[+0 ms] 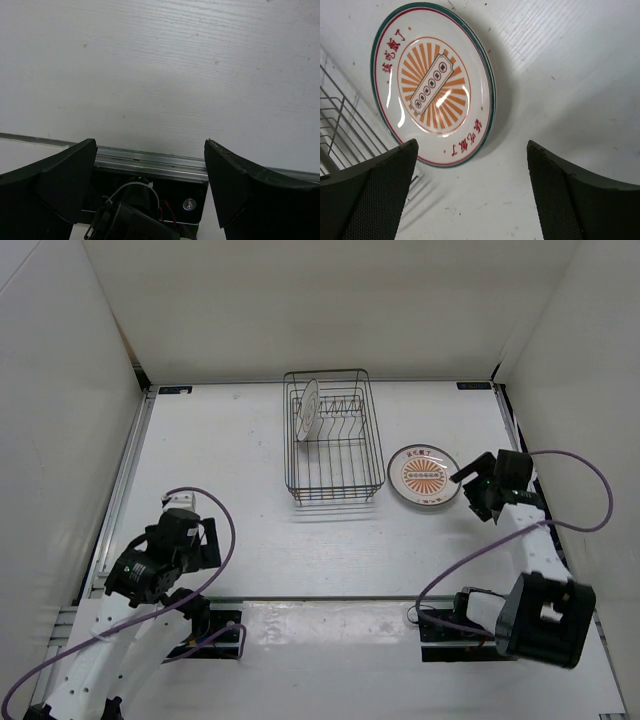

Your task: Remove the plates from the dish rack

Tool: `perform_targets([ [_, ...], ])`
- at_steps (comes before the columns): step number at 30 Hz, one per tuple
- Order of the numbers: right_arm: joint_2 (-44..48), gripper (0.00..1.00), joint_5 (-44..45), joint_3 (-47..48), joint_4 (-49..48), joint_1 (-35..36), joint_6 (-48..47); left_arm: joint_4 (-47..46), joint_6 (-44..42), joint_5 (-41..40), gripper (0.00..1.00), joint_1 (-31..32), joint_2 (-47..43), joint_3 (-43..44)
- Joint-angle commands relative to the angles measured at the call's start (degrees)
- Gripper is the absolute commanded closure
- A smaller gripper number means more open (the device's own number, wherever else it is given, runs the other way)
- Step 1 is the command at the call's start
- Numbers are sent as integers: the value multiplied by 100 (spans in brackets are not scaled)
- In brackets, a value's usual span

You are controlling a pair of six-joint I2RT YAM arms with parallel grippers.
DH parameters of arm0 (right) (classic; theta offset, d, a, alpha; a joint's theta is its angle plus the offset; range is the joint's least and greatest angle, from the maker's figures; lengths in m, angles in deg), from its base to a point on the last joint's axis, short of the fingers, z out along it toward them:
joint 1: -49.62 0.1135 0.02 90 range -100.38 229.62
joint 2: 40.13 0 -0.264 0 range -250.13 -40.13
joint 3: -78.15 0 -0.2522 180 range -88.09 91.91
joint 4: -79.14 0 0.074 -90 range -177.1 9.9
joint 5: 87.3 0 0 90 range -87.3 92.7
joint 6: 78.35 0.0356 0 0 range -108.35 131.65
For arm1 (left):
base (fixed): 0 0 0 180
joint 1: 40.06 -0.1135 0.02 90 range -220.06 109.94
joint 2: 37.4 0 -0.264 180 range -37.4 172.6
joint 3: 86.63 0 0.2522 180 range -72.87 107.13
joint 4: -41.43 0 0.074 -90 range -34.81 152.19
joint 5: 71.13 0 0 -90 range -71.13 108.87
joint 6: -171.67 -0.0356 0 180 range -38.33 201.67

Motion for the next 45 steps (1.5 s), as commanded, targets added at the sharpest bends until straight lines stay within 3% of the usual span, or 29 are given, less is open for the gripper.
perform_targets([
  [1,1119,10,458,209,1180,24,-197,-250,-288,349,0,53,318,37],
  [4,1892,10,107,367,2092,33,-680,-120,-325,272,0,-34,967,501],
  [6,2264,10,-488,648,2507,51,-1196,-23,-18,-79,0,-52,1556,1114],
  [7,2362,10,-700,744,3214,51,-1304,-14,96,-167,0,-44,1707,1275],
  [10,2889,10,-1052,1044,4095,33,-1586,-363,590,-81,0,-131,2235,2021],
  [11,3221,10,-1254,992,4213,24,-1604,-1157,555,607,0,-158,2427,2093],
  [13,3460,10,-1710,861,4372,51,-1490,-1864,292,1557,0,-211,2464,2112],
  [14,3731,10,-1791,747,4563,86,-1403,-3408,212,2164,0,-202,2516,2015],
  [16,3873,10,-1819,588,4705,208,-1445,-4412,-7,2521,2,-114,2883,1987],
  [17,3927,10,-1775,535,4958,226,-1437,-4461,-104,2522,9,69,3103,2214],
  [19,4155,10,-1600,534,5101,384,-1507,-3856,-675,2513,20,184,4303,3537],
  [20,4182,10,-1564,569,5241,411,-1499,-3707,-780,2495,31,333,4597,3866],
  [21,4269,10,-1564,622,5260,437,-1481,-3435,-964,2452,35,395,5322,4626],
  [23,4314,10,-1590,631,5269,481,-1350,-3450,-1071,2355,38,623,5679,4922],
  [28,4708,10,-1853,657,5198,437,-954,-4065,-1553,1338,38,1116,6777,5502],
  [32,5061,10,-1959,876,5251,429,-576,-4240,-1467,774,35,1213,7491,5811],
  [33,5035,11,-2037,1051,5442,411,-576,-4424,-1554,694,35,1239,7500,5446],
  [34,4956,11,-2117,1279,5523,420,-602,-5279,-1607,476,34,1266,7457,5242],
  [37,4667,11,-2170,1851,6101,411,-1013,-6076,-1740,193,26,1319,7499,4563],
  [41,4393,11,-2082,2861,6691,420,-1506,-5727,-1913,0,25,1310,7895,5107],
  [45,4472,10,-2248,2934,6886,411,-1508,-5823,-2161,-71,20,1345,8150,5213],
])
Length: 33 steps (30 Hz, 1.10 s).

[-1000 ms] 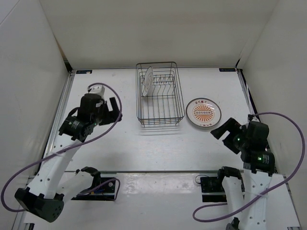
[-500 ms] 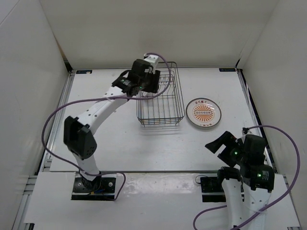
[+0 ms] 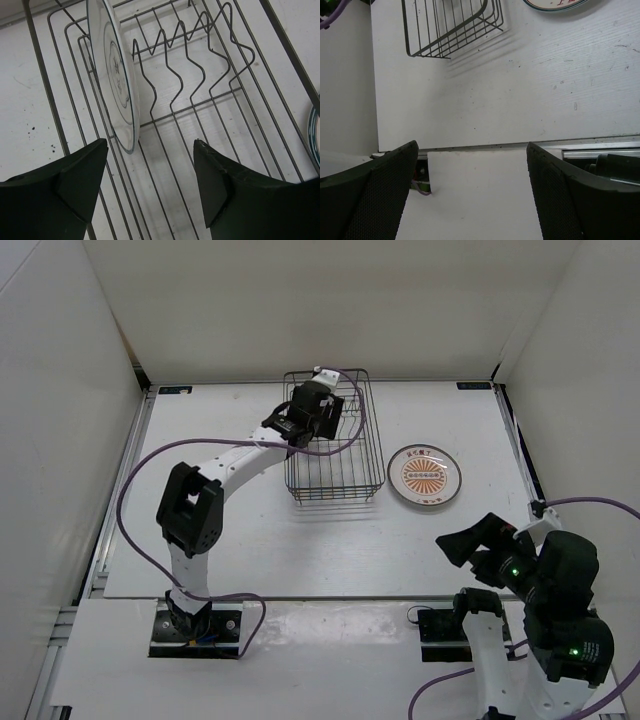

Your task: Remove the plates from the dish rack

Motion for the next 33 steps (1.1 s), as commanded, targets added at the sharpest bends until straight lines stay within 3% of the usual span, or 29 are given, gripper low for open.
perform_targets([
  [1,29,10,-301,21,1013,-6,-196,-287,-334,-242,18,51,52,337],
  [6,152,10,-425,37,1047,-6,-169,-761,-1026,-171,18,148,316,259],
  [17,55,10,-408,169,1285,20,-424,-1008,-651,-206,36,-195,598,285],
  [22,73,10,-408,213,1443,29,-512,-1280,-800,-400,36,-221,756,215],
  [26,38,10,-425,231,1487,20,-530,-1341,-703,-251,47,-248,835,215],
  [30,46,10,-425,266,1522,29,-565,-1447,-756,-127,69,-256,914,241],
  [33,64,10,-399,231,1531,29,-574,-1491,-800,-83,77,-256,862,215],
])
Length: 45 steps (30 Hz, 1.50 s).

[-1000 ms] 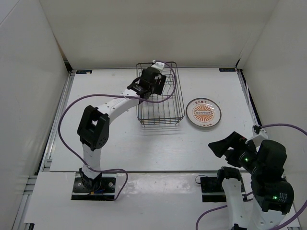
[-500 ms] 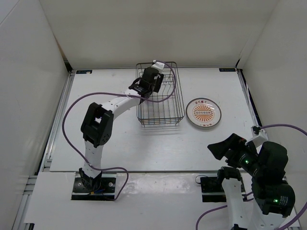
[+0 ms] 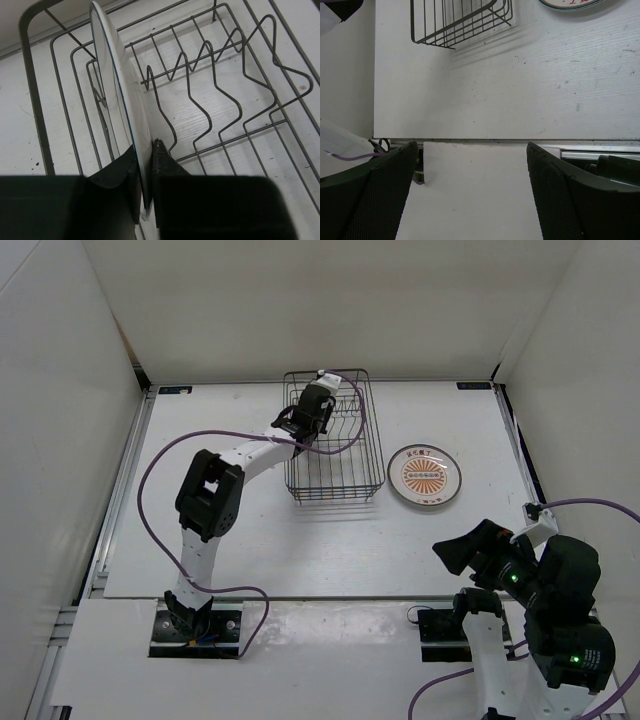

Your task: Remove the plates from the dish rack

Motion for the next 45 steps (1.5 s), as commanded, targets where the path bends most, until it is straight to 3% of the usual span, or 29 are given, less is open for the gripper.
perform_targets([
  [1,-15,10,-40,111,1428,33,-161,-234,-42,94,83,-1,-185,18],
  [6,64,10,-5,23,1376,42,-170,-488,37,181,100,8,-694,-289],
  [17,205,10,-14,-311,1218,33,-134,-1419,-86,462,100,307,-1898,-860],
  [23,143,10,153,-188,1165,51,-187,-1185,-296,551,100,464,-2698,-976],
  [26,170,10,171,-206,1191,51,-196,-534,-1130,-176,100,719,-3006,-773],
  [27,179,10,136,-241,1191,51,-205,-437,-1349,-1049,100,746,-3337,-904],
  [28,187,10,127,-258,1200,42,-196,-471,-1308,-1406,100,755,-3489,-1018],
  [30,188,10,83,-294,1183,51,-187,-437,-976,-2135,100,413,-3779,-1850],
  [31,179,10,57,-311,1156,51,-178,-384,-625,-2208,100,282,-4320,-2045],
  [35,179,10,4,-347,1060,77,-161,327,853,-2113,100,-920,-4914,-3511],
  [38,179,10,-180,-373,1007,95,-161,748,1529,-2121,100,-1422,-4923,-3830],
  [45,-41,10,-383,5,972,147,-257,776,2058,-1814,97,-1987,-4274,-4341],
])
